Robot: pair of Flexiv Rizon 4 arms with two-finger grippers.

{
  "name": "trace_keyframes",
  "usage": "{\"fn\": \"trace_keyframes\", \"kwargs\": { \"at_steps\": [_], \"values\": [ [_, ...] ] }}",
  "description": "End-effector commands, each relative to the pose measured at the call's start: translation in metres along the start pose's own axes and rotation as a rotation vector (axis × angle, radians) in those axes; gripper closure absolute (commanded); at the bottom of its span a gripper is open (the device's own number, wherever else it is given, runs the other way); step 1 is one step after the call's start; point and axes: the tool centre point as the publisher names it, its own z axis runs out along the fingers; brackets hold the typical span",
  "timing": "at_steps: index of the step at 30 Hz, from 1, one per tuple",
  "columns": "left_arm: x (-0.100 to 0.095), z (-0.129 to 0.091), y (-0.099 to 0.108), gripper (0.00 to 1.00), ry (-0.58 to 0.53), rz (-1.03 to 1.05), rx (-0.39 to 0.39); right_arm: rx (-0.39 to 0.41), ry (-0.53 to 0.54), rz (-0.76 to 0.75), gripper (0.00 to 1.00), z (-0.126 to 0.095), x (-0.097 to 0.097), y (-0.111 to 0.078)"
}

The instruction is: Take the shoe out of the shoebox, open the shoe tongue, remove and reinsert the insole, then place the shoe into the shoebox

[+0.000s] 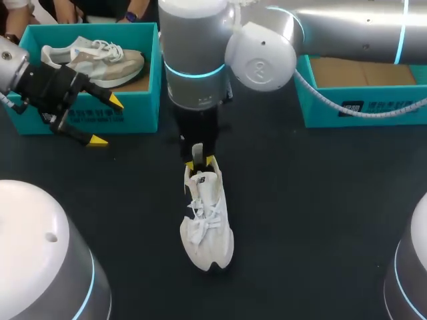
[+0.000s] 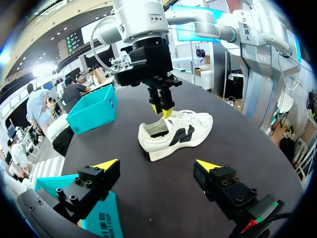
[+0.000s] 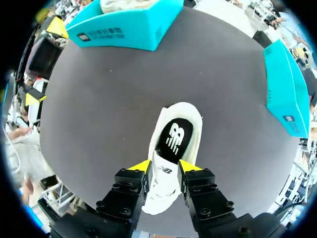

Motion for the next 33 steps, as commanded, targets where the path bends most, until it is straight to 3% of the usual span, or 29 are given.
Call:
{"fn": "trace_keyframes", "kwargs": {
  "at_steps": [1, 3, 4, 5, 6, 22, 25, 33],
  "values": [
    [0.000, 0.000, 0.000, 0.00, 0.001, 0.000, -0.003, -0.094, -0.086, -0.464, 0.56, -0.016, 0.015, 0.011],
    [0.000, 0.000, 0.000, 0.00, 0.001, 0.000, -0.003, -0.067, -0.122, -0.606, 0.47, -0.022, 0.017, 0.017],
    [0.000, 0.000, 0.000, 0.00, 0.001, 0.000, -0.003, -0.055, -0.150, -0.648, 0.32, -0.024, 0.017, 0.019],
    [0.000, 0.000, 0.000, 0.00, 0.001, 0.000, -0.003, 0.005, -0.263, -0.743, 0.00, -0.027, 0.012, 0.022],
    [0.000, 0.000, 0.000, 0.00, 0.001, 0.000, -0.003, 0.050, -0.331, -0.786, 0.00, -0.028, 0.008, 0.022],
    [0.000, 0.000, 0.000, 0.00, 0.001, 0.000, -0.003, 0.050, -0.331, -0.786, 0.00, -0.028, 0.008, 0.022],
    [0.000, 0.000, 0.000, 0.00, 0.001, 0.000, -0.003, 0.019, -0.343, -0.878, 0.00, -0.016, 0.005, 0.034],
    [0.000, 0.000, 0.000, 0.00, 0.001, 0.000, -0.003, 0.002, -0.386, -0.995, 0.00, 0.006, -0.025, 0.060]
  ]
}}
